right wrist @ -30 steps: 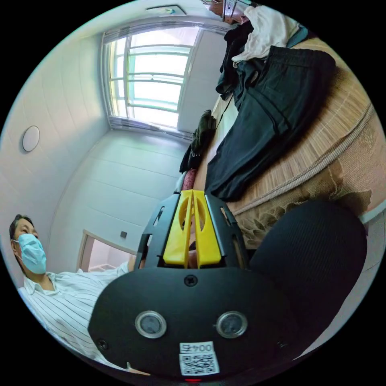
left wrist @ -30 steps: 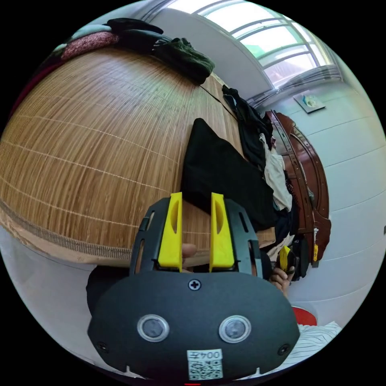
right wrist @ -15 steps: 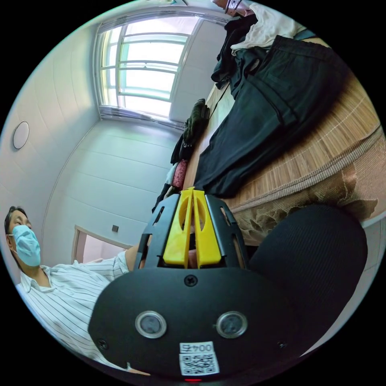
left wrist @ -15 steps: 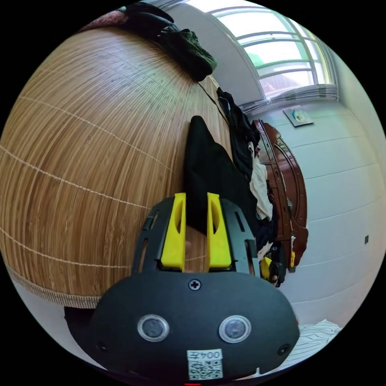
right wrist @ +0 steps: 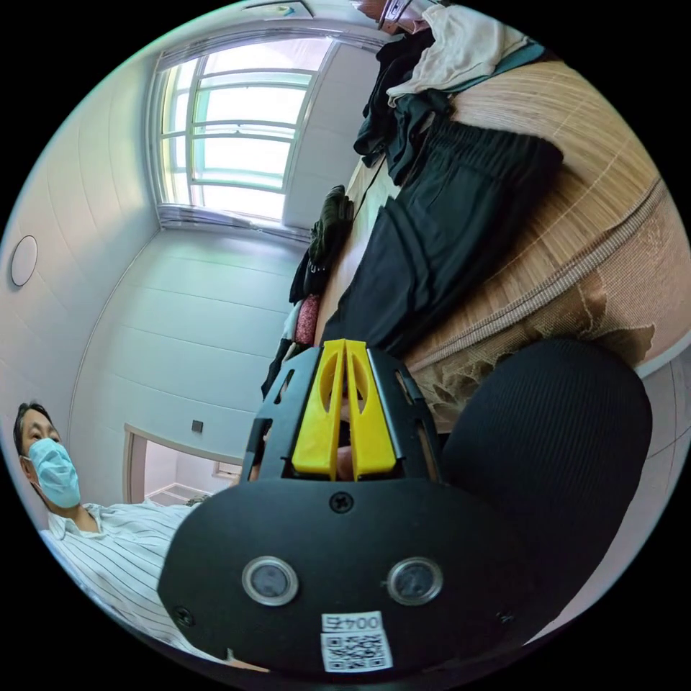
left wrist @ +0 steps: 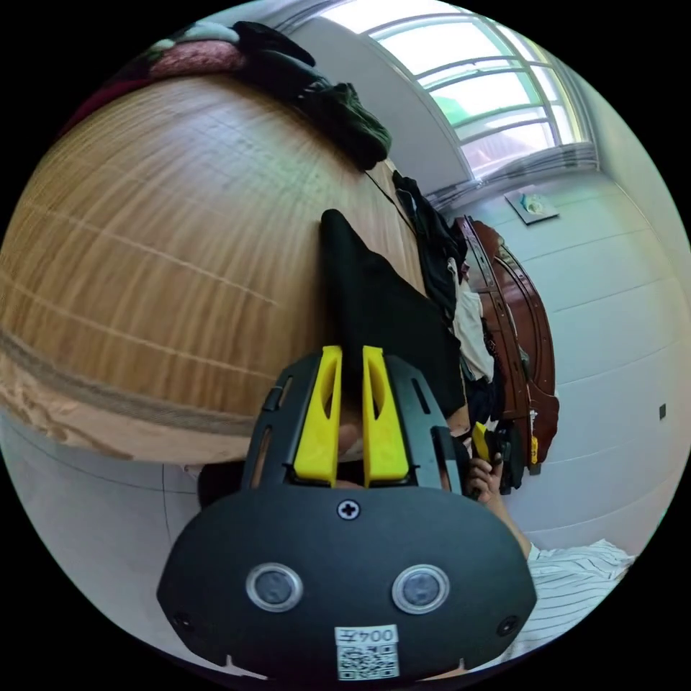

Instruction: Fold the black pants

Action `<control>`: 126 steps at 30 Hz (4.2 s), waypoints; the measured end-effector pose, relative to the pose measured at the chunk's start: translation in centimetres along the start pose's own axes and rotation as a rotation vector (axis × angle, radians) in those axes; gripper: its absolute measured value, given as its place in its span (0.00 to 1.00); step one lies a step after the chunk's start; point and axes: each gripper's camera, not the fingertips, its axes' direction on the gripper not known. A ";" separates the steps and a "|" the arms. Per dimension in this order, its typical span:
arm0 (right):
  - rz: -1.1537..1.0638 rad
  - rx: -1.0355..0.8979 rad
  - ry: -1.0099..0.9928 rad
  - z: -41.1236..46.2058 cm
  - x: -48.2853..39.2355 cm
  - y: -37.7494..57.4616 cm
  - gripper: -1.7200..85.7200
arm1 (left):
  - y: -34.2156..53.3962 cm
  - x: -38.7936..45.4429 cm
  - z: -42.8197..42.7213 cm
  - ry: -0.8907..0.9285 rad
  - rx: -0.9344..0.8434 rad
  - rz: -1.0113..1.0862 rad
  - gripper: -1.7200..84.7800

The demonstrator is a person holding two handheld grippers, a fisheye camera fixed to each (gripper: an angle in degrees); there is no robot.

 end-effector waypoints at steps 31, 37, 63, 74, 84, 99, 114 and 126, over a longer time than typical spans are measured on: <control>0.106 -0.029 0.064 -2.3 2.4 -0.4 0.01 | 17.6 19.8 22.5 -0.580 -0.153 1.235 0.10; 0.131 -0.014 0.013 -3.3 3.2 -1.3 0.01 | 18.1 19.8 26.4 -0.598 -0.258 1.318 0.10; 0.417 -0.005 0.046 6.4 2.1 -5.8 0.13 | 9.1 -5.6 -7.9 0.219 0.211 -0.074 0.04; 0.331 -0.011 0.201 9.6 -1.2 -6.8 0.11 | 5.3 -5.5 -10.8 0.309 0.195 -0.098 0.04; 0.177 0.002 0.359 11.9 -5.3 -6.1 0.06 | 3.5 -4.9 -12.7 0.329 0.186 -0.147 0.05; 0.142 0.023 0.422 12.8 -11.4 -2.2 0.06 | 3.4 -3.2 -13.1 0.317 0.169 -0.165 0.05; -0.267 -0.096 0.824 13.5 -15.1 -1.8 0.09 | 6.7 -1.2 -9.7 0.264 0.125 -0.139 0.05; -0.305 -0.229 0.976 16.6 -13.7 -2.0 0.03 | 8.4 7.4 -5.1 -0.161 0.082 0.262 0.07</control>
